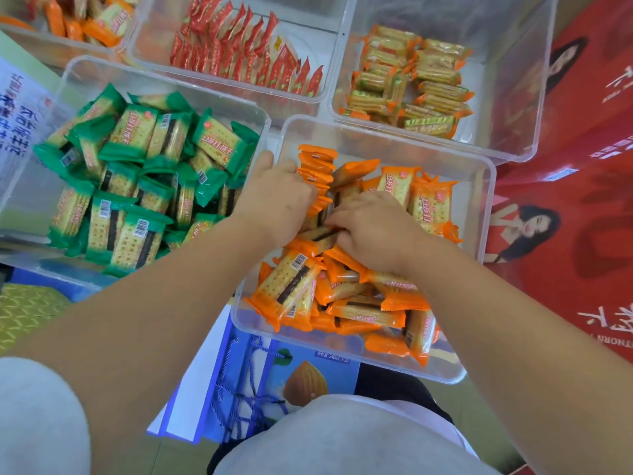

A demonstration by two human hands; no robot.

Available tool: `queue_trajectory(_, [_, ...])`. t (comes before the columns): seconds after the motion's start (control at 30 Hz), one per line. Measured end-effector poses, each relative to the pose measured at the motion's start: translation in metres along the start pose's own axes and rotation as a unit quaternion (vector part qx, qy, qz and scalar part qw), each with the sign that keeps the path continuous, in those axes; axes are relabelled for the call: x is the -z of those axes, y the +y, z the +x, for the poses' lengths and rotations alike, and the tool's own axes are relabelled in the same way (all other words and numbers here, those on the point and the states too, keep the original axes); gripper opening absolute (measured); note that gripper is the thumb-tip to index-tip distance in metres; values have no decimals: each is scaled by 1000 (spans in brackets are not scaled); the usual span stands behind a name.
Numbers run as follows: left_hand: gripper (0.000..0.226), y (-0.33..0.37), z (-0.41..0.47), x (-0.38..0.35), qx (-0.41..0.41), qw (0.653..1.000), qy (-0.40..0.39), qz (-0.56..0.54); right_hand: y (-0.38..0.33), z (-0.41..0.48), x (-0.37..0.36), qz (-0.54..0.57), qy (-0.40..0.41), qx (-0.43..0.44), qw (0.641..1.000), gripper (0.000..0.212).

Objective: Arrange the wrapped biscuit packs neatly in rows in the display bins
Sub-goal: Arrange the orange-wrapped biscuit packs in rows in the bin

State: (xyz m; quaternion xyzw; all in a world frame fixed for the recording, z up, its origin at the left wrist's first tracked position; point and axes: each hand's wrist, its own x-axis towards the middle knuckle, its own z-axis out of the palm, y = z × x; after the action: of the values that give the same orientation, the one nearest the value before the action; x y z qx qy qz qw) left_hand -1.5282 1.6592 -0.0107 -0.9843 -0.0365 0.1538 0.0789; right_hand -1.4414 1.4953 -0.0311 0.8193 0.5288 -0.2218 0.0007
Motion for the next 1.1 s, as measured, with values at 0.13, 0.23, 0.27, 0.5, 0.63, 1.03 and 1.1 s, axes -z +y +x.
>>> queue_trajectory(0.13, [16, -3, -1, 0, -4, 999, 35, -1, -3, -14, 8, -27, -53, 1, 998, 77])
queue_trajectory(0.23, [15, -4, -10, -4, -18, 998, 63, -1, -4, -26, 16, -55, -75, 17, 996, 89])
queue_trajectory(0.27, [9, -5, -11, -5, -23, 998, 66, -2, -4, -29, 18, -59, -78, 19, 995, 87])
queue_trajectory(0.5, [6, 0, -1, 1, -5, 999, 34, -11, -32, -10, 15, -14, -31, 30, 999, 58])
queue_trajectory(0.63, [8, 1, 3, 3, 3, 1000, 9, 18, -41, 12, 11, 57, -79, 15, 995, 43])
queue_trajectory(1.03, [23, 4, -86, -11, 30, 953, 213, -212, -21, 4, -2, 57, -115, 0, 992, 54])
queue_trajectory(1.1, [40, 17, -110, -16, 42, 955, 166, -242, -21, 3, -5, 33, -122, 13, 992, 61])
